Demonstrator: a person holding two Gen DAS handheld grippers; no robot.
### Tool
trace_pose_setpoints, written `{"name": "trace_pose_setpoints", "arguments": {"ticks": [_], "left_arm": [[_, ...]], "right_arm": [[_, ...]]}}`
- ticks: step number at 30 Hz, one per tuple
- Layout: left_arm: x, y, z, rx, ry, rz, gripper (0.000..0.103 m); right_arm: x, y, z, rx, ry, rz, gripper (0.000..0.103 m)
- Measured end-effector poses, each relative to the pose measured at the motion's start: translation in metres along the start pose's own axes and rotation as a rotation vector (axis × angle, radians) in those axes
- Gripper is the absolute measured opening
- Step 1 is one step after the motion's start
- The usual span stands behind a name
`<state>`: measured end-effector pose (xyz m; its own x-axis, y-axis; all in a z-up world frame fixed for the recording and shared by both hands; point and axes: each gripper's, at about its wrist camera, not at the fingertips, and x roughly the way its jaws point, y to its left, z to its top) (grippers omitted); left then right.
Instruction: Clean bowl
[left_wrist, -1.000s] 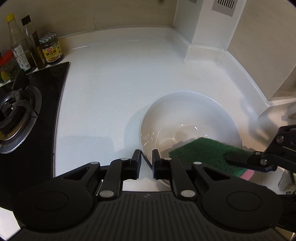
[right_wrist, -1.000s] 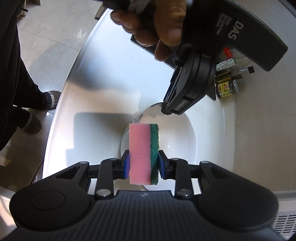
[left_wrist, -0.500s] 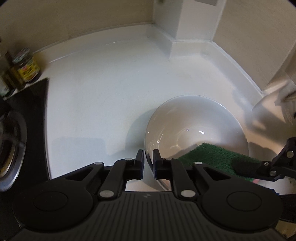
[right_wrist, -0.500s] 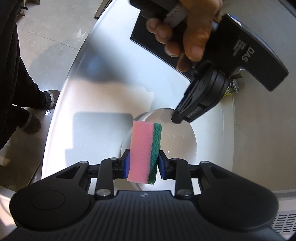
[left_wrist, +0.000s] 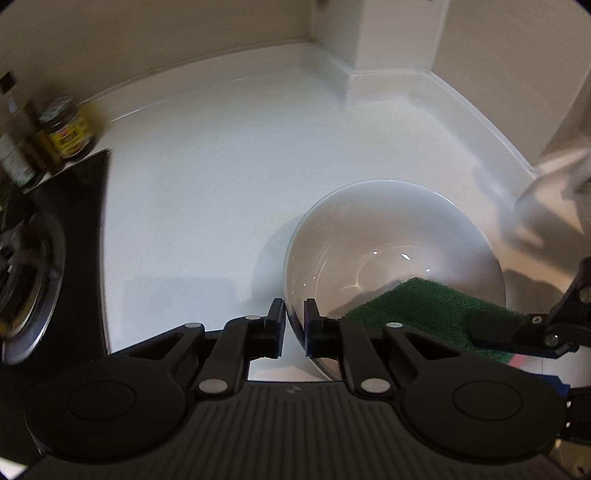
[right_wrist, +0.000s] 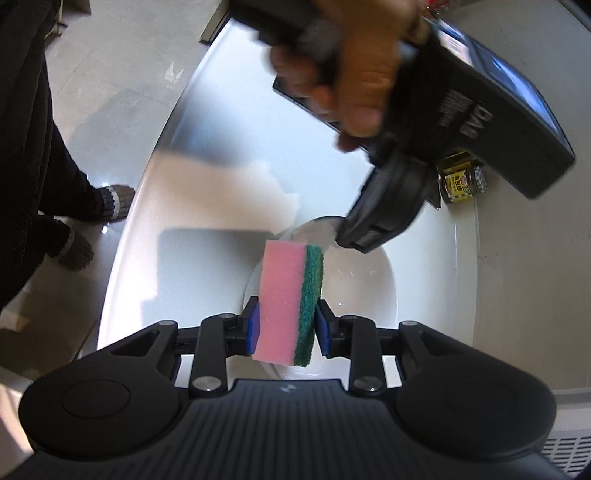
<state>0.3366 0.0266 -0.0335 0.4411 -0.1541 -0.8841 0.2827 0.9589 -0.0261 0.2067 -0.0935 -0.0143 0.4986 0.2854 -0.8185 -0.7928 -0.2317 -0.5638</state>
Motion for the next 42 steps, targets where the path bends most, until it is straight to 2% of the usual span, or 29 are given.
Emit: {"name": "trace_pose_setpoints", "arguments": {"ticks": [2,4,8,12,16,18,22,25,31,36,39,42], "left_arm": [[0.001,0.005,0.005,-0.016,0.009,-0.016,0.013],[-0.003,0.003,0.002,-0.045,0.004,0.001,0.015],[-0.019,-0.003,-0.019,-0.142,-0.012,0.013,0.015],[-0.024,-0.014,-0.033,-0.18,-0.044,0.058,0.015],[-0.017,-0.016,-0.027,-0.148,-0.039,0.074,0.011],[-0.013,-0.013,-0.016,-0.078,-0.021,0.05,0.011],[-0.006,-0.006,0.0,0.004,-0.002,0.021,0.012],[-0.004,-0.005,0.003,-0.006,-0.006,0.016,0.016],[-0.022,-0.009,-0.031,-0.218,-0.043,0.011,0.016],[-0.02,-0.026,-0.036,-0.171,-0.061,0.088,0.016],[-0.012,-0.024,-0.028,-0.173,-0.045,0.088,0.011],[-0.009,-0.018,-0.018,-0.11,-0.064,0.078,0.008]], "right_arm": [[0.001,-0.003,-0.001,0.024,0.004,-0.002,0.026],[-0.001,-0.002,-0.002,0.034,-0.002,-0.006,0.026],[-0.003,-0.002,-0.004,0.046,-0.003,-0.009,0.026],[-0.005,-0.005,0.0,0.045,0.001,-0.004,0.027],[-0.006,-0.004,0.007,0.044,-0.014,-0.001,0.027],[-0.007,-0.002,0.009,0.033,-0.023,-0.003,0.027],[-0.003,0.003,0.003,-0.052,0.023,-0.022,0.026],[-0.001,0.002,0.001,-0.053,0.039,-0.026,0.026],[-0.001,0.002,-0.004,-0.038,0.034,-0.029,0.027],[-0.003,0.003,-0.005,-0.018,0.029,-0.031,0.027],[-0.007,0.005,0.0,0.0,0.002,-0.021,0.026],[-0.008,0.006,0.002,-0.007,-0.009,-0.025,0.027]]}}
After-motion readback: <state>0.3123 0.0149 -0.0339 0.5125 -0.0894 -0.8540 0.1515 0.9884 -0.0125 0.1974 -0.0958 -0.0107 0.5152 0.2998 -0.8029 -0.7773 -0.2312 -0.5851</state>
